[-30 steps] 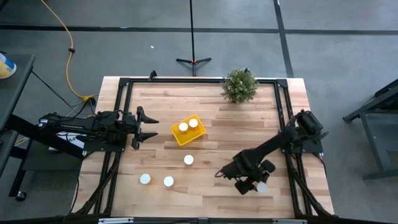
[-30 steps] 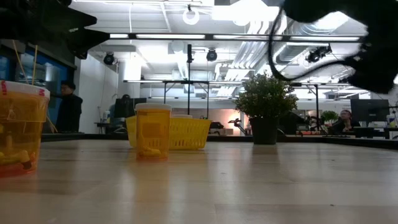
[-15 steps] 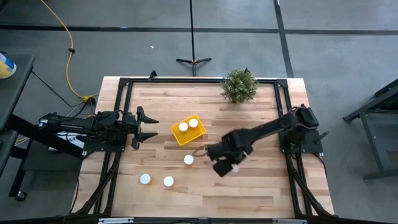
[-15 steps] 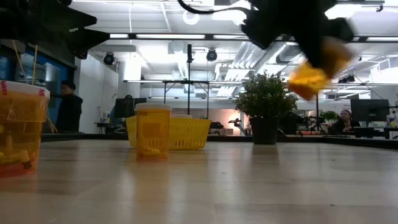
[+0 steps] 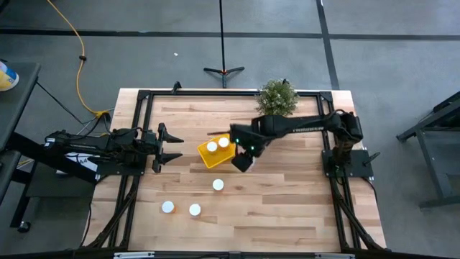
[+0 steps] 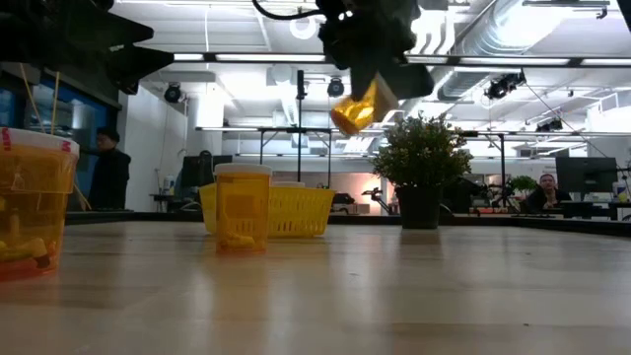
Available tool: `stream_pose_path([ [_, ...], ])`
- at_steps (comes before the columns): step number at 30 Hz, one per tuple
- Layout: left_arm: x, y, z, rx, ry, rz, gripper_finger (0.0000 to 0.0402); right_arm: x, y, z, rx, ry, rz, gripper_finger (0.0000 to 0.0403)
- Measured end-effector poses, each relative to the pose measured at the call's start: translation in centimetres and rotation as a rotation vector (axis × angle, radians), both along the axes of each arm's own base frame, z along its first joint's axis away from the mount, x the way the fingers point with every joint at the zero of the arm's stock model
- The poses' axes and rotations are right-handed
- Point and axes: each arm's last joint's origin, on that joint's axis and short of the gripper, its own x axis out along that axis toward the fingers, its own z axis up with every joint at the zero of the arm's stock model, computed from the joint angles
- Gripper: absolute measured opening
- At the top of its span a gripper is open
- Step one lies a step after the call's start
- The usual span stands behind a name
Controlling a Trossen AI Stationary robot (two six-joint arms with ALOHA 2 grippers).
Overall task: Pick and place pill bottles into a basket
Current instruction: Put the yellow pill bottle into the bin
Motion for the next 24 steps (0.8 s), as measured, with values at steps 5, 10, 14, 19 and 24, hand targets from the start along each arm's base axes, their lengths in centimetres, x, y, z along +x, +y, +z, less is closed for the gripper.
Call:
stream_pose_path([
  [5, 0.2, -0.2, -0.3, 0.03, 0.025, -0.065, 0.0289, 0.6, -1.4, 0.3, 0.003, -0.101, 0.082, 0.0192],
  [10, 1.2, -0.8, -0.6, 0.08, 0.044, -0.232, 0.0289, 0.8, -2.0, 0.4, 0.005, -0.143, 0.118, 0.0192],
  [14, 2.7, -0.9, -0.8, 0.097, 0.045, -0.243, 0.0289, 0.8, -2.0, 0.4, 0.005, -0.149, 0.141, 0.0192],
  [19, 4.3, -1.0, -1.3, 0.146, 0.121, -0.264, 0.0323, 0.8, -2.0, 0.4, 0.003, -0.154, 0.166, 0.0192],
  [24, 6.8, -1.2, 0.5, 0.172, 0.192, -0.257, 0.0388, 0.8, -2.2, 0.4, 0.004, -0.154, 0.163, 0.0192],
])
